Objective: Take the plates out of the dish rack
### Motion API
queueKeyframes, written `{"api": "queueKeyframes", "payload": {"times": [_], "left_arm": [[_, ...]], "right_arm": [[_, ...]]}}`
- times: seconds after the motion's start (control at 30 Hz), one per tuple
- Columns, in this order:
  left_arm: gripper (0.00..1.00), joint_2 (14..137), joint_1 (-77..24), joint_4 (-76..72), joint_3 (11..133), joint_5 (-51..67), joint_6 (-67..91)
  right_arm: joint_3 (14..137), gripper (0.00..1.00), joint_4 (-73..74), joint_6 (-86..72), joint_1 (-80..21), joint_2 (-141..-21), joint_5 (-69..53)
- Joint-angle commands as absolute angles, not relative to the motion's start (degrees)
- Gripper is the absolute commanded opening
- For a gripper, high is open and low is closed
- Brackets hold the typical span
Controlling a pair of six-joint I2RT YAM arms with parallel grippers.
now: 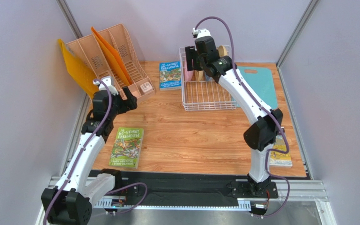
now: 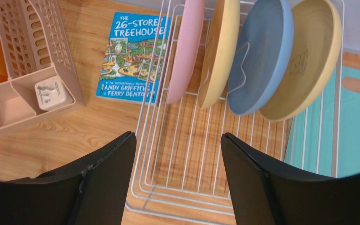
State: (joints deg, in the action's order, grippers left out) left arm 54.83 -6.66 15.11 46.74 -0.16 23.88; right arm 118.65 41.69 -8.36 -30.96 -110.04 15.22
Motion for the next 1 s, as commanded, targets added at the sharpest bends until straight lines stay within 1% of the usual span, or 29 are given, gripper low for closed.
{"api": "queueKeyframes", "payload": {"times": [0.0,0.1,0.23,0.27,0.3,0.33,0.37,0.5,0.57,0.77,0.9,0.93,0.97], "left_arm": [[1.0,55.63,-6.85,13.19,45.62,-3.69,23.73],[1.0,57.12,-6.86,12.75,45.53,-3.69,23.99],[0.99,58.44,-6.94,12.04,45.27,-3.25,24.52],[1.0,58.62,-6.94,11.61,45.18,-2.9,24.52],[0.99,58.97,-6.94,11.34,45.18,-2.9,24.61],[0.99,59.24,-7.03,11.25,45.09,-2.81,24.61],[0.99,59.41,-7.03,10.9,45.17,-2.81,24.7],[0.99,60.47,-7.03,10.2,45.26,-2.9,24.52],[0.99,61.08,-7.03,10.02,45.26,-2.73,24.43],[1.0,62.49,-7.03,9.4,45.09,-2.81,24.17],[0.99,63.46,-7.03,9.23,45.26,-3.25,23.82],[1.0,63.63,-7.03,9.14,45.35,-3.34,23.73],[0.99,63.98,-7.03,8.97,45.26,-3.43,23.82]], "right_arm": [[130.22,0.69,43.68,-4.75,-32.34,-117.41,22.05],[134.8,0.66,43.77,-3.08,-32.69,-121.98,24.86],[137.19,0.58,41.58,-1.15,-32.7,-126.64,27.15],[137.37,0.46,40.35,-0.27,-32.7,-127.35,27.42],[137.55,0.44,39.73,-0.26,-32.78,-127.96,28.12],[137.64,0.45,39.03,-0.26,-32.78,-129.19,28.21],[137.72,0.5,37.89,1.74,-32.78,-129.9,28.3],[138.51,0.51,35.25,3.07,-32.7,-132.71,28.22],[139.3,0.57,34.19,3.43,-32.7,-134.2,27.52],[142.9,0.65,33.05,4.39,-32.52,-138.51,27.68],[143.7,0.63,32.52,4.39,-31.9,-140.62,27.69],[143.7,0.55,32.08,4.48,-31.64,-140.89,27.77],[143.61,0.52,31.91,4.57,-31.64,-141.06,27.69]]}}
